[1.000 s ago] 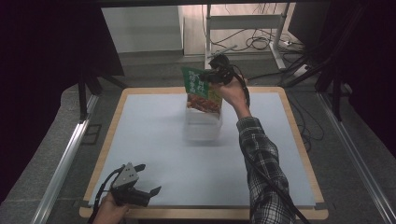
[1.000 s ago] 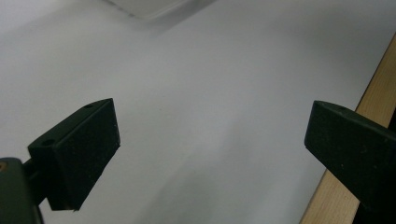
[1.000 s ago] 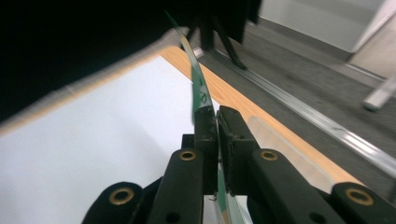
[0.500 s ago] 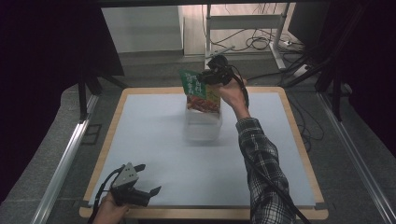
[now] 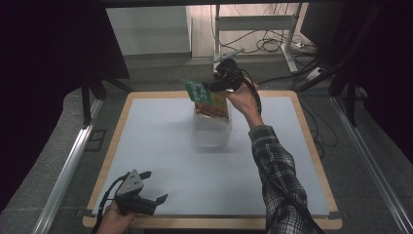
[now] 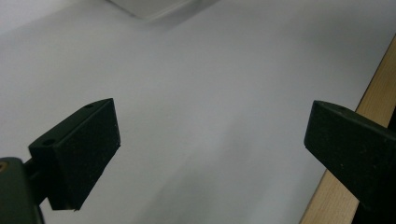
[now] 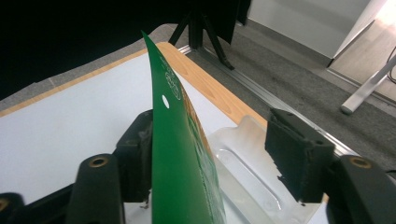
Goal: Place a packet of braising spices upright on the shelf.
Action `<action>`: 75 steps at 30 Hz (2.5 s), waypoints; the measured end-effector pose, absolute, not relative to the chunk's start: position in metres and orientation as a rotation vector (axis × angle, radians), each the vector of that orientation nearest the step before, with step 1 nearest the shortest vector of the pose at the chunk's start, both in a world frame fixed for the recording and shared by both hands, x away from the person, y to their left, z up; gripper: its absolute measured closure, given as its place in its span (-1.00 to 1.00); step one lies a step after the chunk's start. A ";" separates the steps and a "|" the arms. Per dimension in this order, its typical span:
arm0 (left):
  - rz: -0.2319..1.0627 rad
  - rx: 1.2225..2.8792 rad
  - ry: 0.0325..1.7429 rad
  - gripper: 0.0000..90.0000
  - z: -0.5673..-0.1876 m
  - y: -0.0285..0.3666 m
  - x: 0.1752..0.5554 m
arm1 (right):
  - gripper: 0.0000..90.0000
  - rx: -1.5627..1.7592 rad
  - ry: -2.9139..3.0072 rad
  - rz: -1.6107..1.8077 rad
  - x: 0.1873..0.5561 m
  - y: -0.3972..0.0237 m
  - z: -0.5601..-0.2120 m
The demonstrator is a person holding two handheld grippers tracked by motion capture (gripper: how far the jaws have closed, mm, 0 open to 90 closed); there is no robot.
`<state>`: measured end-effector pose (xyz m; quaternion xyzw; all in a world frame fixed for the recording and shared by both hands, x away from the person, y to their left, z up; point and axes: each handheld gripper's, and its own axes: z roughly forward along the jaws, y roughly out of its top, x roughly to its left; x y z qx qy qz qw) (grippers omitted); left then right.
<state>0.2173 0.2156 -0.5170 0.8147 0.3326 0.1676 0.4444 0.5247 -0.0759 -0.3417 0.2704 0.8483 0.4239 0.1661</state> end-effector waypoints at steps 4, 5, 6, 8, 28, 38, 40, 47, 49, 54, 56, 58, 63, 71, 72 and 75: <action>0.415 2.020 0.824 -0.93 -0.517 0.215 0.217 | -0.29 0.753 2.424 1.210 0.520 -0.076 -0.342; 0.414 2.020 0.824 -0.93 -0.517 0.215 0.217 | -0.32 0.749 2.425 1.206 0.519 -0.075 -0.342; 0.414 2.020 0.823 -0.93 -0.517 0.215 0.217 | -0.33 0.748 2.428 1.202 0.518 -0.075 -0.343; 0.414 2.020 0.824 -0.93 -0.517 0.215 0.217 | -0.37 0.742 2.433 1.193 0.515 -0.075 -0.343; 0.420 2.032 0.822 -0.92 -0.517 0.214 0.217 | -0.65 0.730 2.459 1.228 0.498 -0.094 -0.352; 0.420 2.031 0.823 -0.93 -0.517 0.214 0.217 | -0.72 0.741 2.464 1.231 0.487 -0.108 -0.357; 0.420 2.031 0.824 -0.93 -0.517 0.214 0.217 | -0.74 0.740 2.460 1.236 0.485 -0.112 -0.358; 0.426 2.035 0.820 -0.92 -0.517 0.213 0.217 | -0.80 0.763 2.455 1.245 0.477 -0.125 -0.360; 0.426 2.035 0.820 -0.93 -0.517 0.213 0.217 | -0.82 0.767 2.453 1.244 0.475 -0.128 -0.361; 0.427 2.035 0.820 -0.93 -0.517 0.213 0.217 | -0.88 0.790 2.447 1.258 0.469 -0.136 -0.362; 0.428 2.033 0.823 -0.93 -0.517 0.214 0.217 | -0.90 0.800 2.447 1.263 0.467 -0.139 -0.363; 0.423 2.022 0.830 -0.93 -0.518 0.214 0.217 | -0.92 0.809 2.448 1.259 0.464 -0.142 -0.364; 0.421 2.011 0.837 -0.95 -0.518 0.215 0.218 | -0.96 0.824 2.449 1.248 0.456 -0.148 -0.369; 0.422 2.006 0.838 -0.96 -0.518 0.216 0.218 | -1.00 0.828 2.435 1.247 0.441 -0.157 -0.377; 0.420 2.006 0.838 -0.96 -0.517 0.216 0.218 | -1.00 0.828 2.430 1.250 0.439 -0.159 -0.379; 0.415 2.002 0.838 -0.96 -0.517 0.216 0.217 | -1.00 0.830 2.420 1.259 0.434 -0.164 -0.382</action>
